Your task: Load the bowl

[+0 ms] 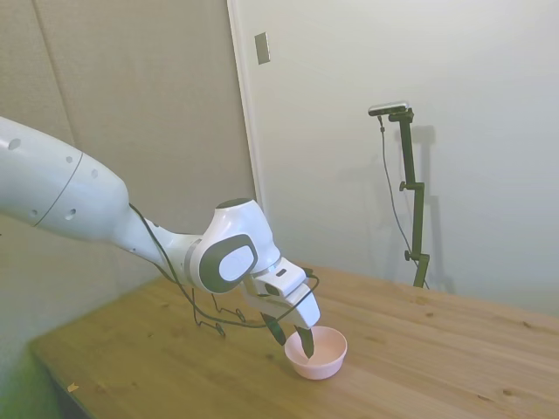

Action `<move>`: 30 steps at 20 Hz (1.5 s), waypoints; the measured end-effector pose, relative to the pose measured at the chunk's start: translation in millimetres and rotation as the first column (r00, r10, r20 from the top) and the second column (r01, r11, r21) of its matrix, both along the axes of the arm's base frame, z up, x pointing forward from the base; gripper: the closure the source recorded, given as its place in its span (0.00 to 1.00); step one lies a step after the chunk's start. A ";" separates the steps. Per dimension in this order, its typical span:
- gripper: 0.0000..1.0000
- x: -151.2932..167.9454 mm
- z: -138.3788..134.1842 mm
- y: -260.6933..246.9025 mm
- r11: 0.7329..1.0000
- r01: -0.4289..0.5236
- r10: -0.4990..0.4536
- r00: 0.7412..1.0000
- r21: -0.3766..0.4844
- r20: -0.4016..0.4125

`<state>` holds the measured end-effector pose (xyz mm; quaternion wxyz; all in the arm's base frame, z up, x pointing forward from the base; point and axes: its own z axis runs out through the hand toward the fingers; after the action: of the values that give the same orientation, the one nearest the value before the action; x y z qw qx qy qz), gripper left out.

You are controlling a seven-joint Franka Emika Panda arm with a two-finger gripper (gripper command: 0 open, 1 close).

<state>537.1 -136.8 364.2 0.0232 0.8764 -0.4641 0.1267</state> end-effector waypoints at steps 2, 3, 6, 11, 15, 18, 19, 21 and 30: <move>1.00 0.6 -1.2 0.7 1.000 0.002 -0.002 1.000 0.001 -0.002; 1.00 1.1 -1.6 0.9 1.000 0.003 -0.003 1.000 0.002 -0.002; 1.00 2.5 -1.8 -0.2 1.000 0.005 -0.005 1.000 0.002 -0.003; 1.00 3.8 -4.6 -5.9 1.000 0.018 -0.018 1.000 0.005 -0.007; 1.00 5.2 -7.9 -5.4 0.999 0.034 -0.033 0.999 0.024 -0.008; 1.00 7.0 -8.6 -2.2 0.999 0.035 -0.035 0.999 0.033 -0.006; 1.00 7.7 -7.9 -0.9 0.998 0.039 -0.039 0.999 0.041 -0.003; 1.00 11.0 -3.2 0.9 0.997 0.046 -0.046 0.999 0.058 0.008; 1.00 11.9 44.9 68.6 0.971 -0.056 0.049 0.998 0.232 0.038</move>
<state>549.0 -68.3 409.1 -0.0905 0.8828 -0.4527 0.0863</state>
